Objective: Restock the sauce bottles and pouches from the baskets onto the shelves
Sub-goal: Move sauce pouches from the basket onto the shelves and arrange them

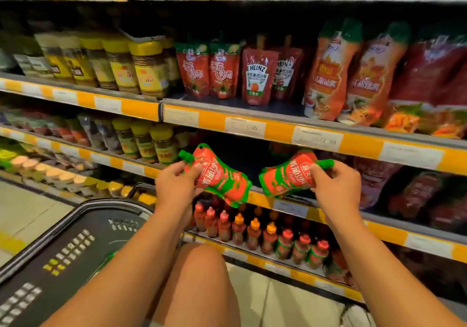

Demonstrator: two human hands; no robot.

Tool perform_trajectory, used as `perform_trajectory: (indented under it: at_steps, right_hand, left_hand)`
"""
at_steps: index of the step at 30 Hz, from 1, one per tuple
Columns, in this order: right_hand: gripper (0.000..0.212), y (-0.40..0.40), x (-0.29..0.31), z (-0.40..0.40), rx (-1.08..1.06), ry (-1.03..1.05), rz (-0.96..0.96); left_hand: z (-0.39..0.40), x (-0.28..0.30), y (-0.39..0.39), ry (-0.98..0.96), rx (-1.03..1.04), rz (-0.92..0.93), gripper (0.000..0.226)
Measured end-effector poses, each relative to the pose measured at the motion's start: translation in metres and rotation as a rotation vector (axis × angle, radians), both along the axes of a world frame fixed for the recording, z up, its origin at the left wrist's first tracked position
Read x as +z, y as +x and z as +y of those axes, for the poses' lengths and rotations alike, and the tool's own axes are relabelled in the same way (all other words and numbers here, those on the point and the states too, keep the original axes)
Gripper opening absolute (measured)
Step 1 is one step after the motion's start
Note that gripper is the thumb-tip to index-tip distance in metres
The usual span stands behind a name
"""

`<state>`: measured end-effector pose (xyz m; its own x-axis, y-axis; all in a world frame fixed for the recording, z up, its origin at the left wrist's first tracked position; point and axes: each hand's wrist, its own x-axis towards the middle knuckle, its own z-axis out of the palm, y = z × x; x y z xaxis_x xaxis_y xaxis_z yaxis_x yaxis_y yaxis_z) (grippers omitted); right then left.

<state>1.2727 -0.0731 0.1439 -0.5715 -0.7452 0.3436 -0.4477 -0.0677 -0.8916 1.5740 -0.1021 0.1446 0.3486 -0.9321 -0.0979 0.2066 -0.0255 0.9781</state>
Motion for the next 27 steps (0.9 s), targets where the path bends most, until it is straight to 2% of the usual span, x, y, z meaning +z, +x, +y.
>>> perform_trajectory:
  at_steps: [1, 3, 7, 13, 16, 18, 21, 23, 27]
  right_hand:
    - [0.025, -0.005, 0.0, -0.002, -0.01, 0.001, 0.003]
    - [0.025, -0.013, 0.001, -0.004, -0.021, 0.009, 0.002]
    - [0.027, -0.025, 0.008, -0.007, -0.058, 0.008, 0.086]
    - [0.044, -0.025, 0.009, -0.012, -0.091, 0.092, 0.17]
    - [0.046, -0.026, 0.011, -0.017, -0.114, 0.121, 0.167]
    - [0.043, -0.027, 0.01, -0.02, -0.114, 0.122, 0.16]
    - [0.027, -0.027, 0.008, -0.023, -0.085, 0.099, 0.13]
    - [0.027, -0.026, 0.005, -0.027, -0.079, 0.09, 0.099]
    - [0.034, -0.02, 0.002, -0.035, -0.048, 0.088, 0.074]
  left_hand:
    - [-0.005, 0.0, -0.011, 0.002, -0.009, 0.007, 0.009]
    - [-0.018, -0.001, -0.029, 0.017, -0.016, 0.016, 0.027]
    - [-0.04, -0.004, -0.059, 0.04, -0.027, 0.028, 0.01]
    - [-0.069, -0.003, -0.09, 0.009, -0.08, -0.038, 0.003]
    - [-0.078, -0.002, -0.104, -0.049, -0.126, -0.138, 0.011]
    - [-0.086, 0.0, -0.111, -0.056, -0.146, -0.137, 0.017]
    - [-0.097, 0.001, -0.12, -0.064, -0.158, -0.118, 0.034]
    - [-0.102, -0.001, -0.125, -0.096, -0.169, -0.121, 0.043]
    - [-0.105, -0.008, -0.135, -0.15, -0.202, -0.102, 0.04]
